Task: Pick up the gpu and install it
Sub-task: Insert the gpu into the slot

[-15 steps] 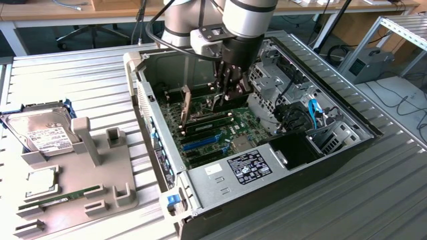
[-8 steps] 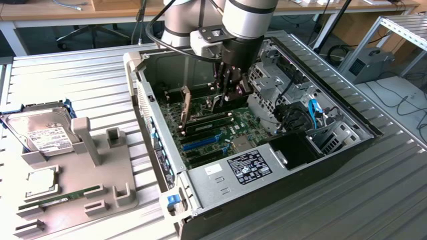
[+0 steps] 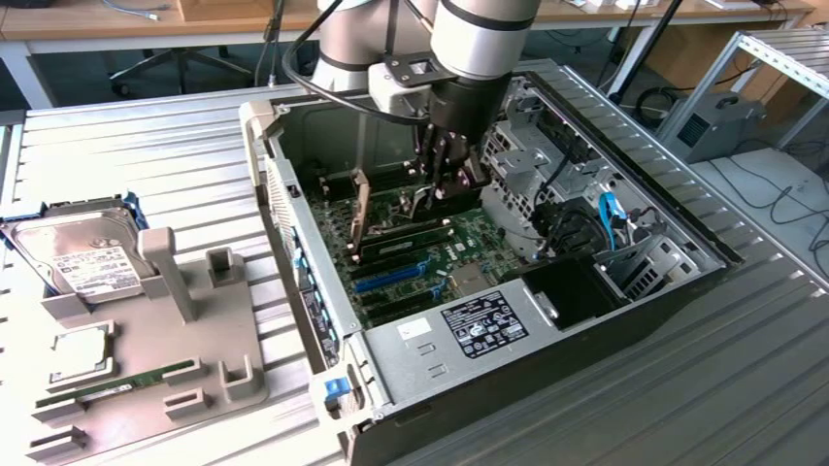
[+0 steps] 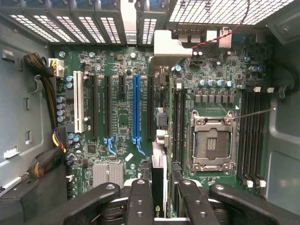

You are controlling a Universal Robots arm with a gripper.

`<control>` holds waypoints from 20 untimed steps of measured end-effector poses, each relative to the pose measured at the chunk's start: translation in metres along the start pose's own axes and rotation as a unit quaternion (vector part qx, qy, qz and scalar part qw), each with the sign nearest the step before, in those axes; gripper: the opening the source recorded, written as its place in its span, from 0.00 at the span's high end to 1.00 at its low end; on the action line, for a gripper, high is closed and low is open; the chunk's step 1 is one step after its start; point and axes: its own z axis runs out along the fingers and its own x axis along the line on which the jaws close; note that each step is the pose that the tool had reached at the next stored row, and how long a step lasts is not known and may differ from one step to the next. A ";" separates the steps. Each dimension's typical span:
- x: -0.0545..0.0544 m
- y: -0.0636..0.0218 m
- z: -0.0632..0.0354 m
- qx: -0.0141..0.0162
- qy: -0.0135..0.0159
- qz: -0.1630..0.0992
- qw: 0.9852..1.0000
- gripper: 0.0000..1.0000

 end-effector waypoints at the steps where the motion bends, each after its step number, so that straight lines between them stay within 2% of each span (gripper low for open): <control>1: 0.000 0.0001 0.0001 0.000 0.000 0.000 1.000 0.74; 20: 0.004 0.0013 0.0042 0.000 0.000 0.000 1.000 0.74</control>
